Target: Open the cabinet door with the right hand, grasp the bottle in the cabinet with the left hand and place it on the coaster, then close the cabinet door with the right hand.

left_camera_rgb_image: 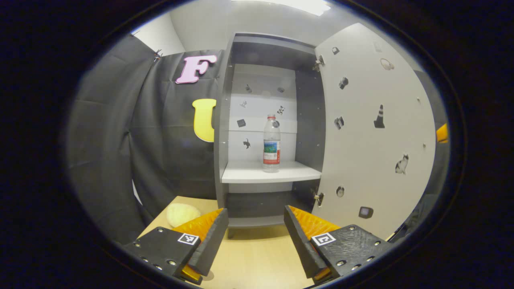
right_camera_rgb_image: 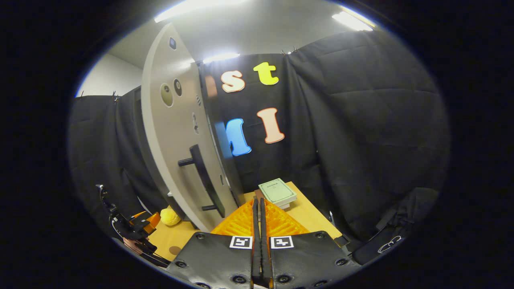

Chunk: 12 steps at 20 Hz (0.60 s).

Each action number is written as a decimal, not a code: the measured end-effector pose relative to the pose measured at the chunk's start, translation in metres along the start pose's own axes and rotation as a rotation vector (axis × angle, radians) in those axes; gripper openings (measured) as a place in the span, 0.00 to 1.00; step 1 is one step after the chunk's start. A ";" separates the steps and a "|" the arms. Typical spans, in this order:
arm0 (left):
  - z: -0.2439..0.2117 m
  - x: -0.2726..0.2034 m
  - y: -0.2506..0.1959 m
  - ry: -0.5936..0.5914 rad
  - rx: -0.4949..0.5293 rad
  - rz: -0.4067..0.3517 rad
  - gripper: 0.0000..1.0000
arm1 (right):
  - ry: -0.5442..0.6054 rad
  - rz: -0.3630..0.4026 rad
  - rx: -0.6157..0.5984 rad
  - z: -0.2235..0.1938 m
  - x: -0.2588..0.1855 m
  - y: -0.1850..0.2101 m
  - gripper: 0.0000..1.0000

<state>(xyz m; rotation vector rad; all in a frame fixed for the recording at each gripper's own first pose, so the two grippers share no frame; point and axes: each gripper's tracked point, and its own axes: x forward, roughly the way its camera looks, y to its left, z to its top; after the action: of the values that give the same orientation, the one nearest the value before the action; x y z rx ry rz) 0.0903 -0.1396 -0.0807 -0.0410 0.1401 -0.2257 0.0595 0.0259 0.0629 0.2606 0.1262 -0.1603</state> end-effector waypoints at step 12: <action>0.118 0.124 0.001 -0.099 0.005 -0.039 0.86 | -0.118 -0.071 0.016 0.075 0.109 -0.040 0.15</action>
<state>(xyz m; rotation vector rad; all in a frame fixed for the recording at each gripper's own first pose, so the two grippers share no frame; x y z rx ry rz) 0.2273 -0.1642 0.0193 -0.0503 0.0397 -0.2625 0.1671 -0.0481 0.1091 0.2622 0.0168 -0.2471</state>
